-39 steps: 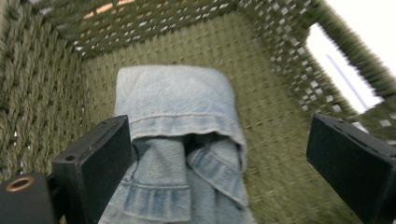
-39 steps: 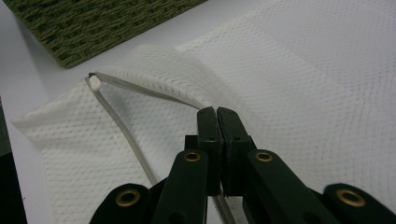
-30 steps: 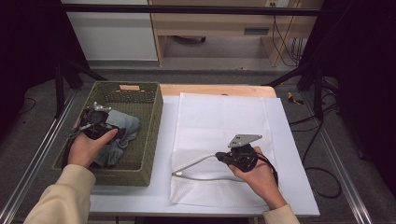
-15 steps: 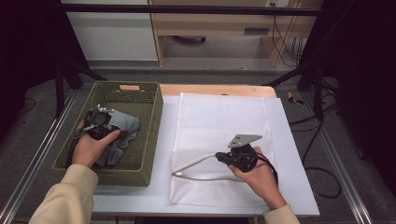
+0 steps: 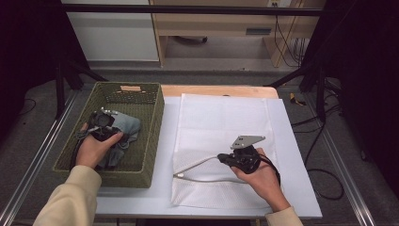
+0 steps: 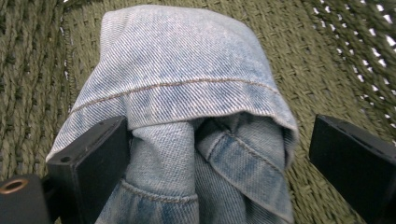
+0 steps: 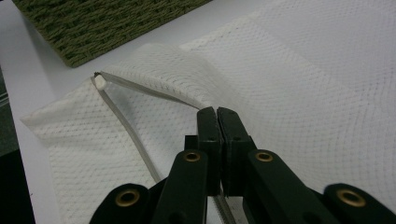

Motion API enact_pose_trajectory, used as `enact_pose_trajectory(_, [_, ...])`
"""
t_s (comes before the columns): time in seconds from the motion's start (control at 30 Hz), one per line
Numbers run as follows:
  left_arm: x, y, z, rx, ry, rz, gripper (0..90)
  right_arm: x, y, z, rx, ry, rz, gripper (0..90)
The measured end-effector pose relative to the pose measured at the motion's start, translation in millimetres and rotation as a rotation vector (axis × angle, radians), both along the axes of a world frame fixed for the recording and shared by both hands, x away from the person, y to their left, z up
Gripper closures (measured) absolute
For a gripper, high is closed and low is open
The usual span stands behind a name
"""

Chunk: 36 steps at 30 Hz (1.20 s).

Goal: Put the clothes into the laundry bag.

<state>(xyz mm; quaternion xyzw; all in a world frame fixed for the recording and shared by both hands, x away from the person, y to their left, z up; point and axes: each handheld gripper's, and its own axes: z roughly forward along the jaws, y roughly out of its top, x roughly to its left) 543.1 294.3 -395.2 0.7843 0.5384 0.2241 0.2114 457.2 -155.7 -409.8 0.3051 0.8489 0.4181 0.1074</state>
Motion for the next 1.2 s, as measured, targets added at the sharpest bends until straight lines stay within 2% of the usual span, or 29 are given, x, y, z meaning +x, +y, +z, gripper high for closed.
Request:
enact_pose_trajectory(0.1, [3.5, 2.1, -4.8, -0.017, 0.007, -0.021, 2.0, 0.4, 0.5, -0.9, -0.003, 0.004, 0.004, 89.0])
enact_pose_trajectory(0.17, [6.0, 3.2, -9.1, -0.008, 0.015, -0.037, 0.8, 0.7, 2.0, -2.0, -0.008, 0.007, 0.002, 89.0])
enact_pose_trajectory(0.27, [8.6, 4.5, -12.0, 0.0, 0.012, -0.028, 0.8, 1.3, 2.7, -3.1, -0.011, 0.007, 0.006, 89.0])
enact_pose_trajectory(0.47, [11.2, 5.3, -19.2, 0.012, 0.033, -0.031, 0.3, 2.3, 2.1, -3.7, -0.01, 0.011, 0.001, 89.0])
enact_pose_trajectory(0.97, [11.6, 5.7, -21.3, 0.031, 0.046, -0.02, 1.3, 1.5, 2.8, -3.7, -0.013, 0.015, 0.005, 89.0])
enact_pose_trajectory(1.07, [12.7, 6.3, -22.2, 0.035, 0.038, -0.008, 3.5, 1.6, 3.1, -3.9, -0.013, 0.015, 0.009, 89.0])
enact_pose_trajectory(1.1, [13.0, 7.3, -22.5, 0.049, 0.038, -0.008, 4.7, 1.6, 3.1, -4.0, -0.014, 0.015, 0.009, 89.0])
enact_pose_trajectory(1.17, [13.2, 8.7, -23.8, 0.066, 0.041, -0.012, 13.6, 1.7, 2.9, -3.9, -0.011, 0.017, 0.01, 89.0])
enact_pose_trajectory(1.2, [13.1, 10.0, -24.4, 0.06, 0.05, -0.019, 15.4, 1.7, 2.8, -3.7, -0.013, 0.017, 0.009, 88.9])
